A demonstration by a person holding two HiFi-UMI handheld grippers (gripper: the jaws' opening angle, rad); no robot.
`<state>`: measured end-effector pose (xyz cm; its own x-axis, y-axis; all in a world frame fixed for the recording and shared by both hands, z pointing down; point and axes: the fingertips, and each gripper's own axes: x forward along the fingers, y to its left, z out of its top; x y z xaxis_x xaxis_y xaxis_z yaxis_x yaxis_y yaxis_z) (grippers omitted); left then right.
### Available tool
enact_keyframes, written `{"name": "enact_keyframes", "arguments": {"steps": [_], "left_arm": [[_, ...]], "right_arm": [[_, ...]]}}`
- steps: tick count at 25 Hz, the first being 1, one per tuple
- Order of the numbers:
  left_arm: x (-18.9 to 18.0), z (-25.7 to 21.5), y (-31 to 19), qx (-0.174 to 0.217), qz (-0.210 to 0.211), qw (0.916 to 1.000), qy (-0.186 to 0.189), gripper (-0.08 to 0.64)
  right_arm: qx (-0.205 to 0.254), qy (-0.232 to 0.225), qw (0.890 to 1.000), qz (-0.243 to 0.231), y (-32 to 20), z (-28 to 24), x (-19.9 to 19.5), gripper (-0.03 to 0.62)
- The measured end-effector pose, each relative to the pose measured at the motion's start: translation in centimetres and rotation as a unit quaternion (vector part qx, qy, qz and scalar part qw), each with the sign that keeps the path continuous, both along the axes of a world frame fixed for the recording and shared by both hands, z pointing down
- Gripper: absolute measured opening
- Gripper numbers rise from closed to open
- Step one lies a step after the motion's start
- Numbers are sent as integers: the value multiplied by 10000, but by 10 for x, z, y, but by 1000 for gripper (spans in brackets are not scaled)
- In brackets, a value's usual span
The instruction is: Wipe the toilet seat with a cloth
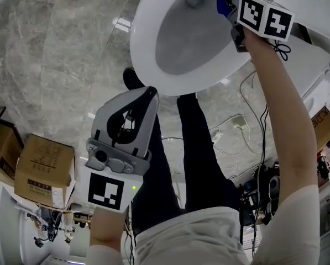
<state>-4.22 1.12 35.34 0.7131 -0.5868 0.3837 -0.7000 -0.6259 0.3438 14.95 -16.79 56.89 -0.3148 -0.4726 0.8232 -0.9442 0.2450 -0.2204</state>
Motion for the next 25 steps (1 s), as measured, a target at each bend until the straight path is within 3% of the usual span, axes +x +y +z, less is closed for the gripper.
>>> {"name": "enact_keyframes", "arguments": {"steps": [8,14,25], "left_arm": [[-44,13,-4,-73,-153,9999,24,5],[-52,13,2,-49,-203,9998,34,5],[-70,16,9,-54,-337,9994,53,5]], "right_arm": [[-97,117,9996,-229,-11,15,-43,57],[-205,-34,9998,-65,-11,16,-50,57],[-345,71,9991,-244,-10,19,-66,57]]}}
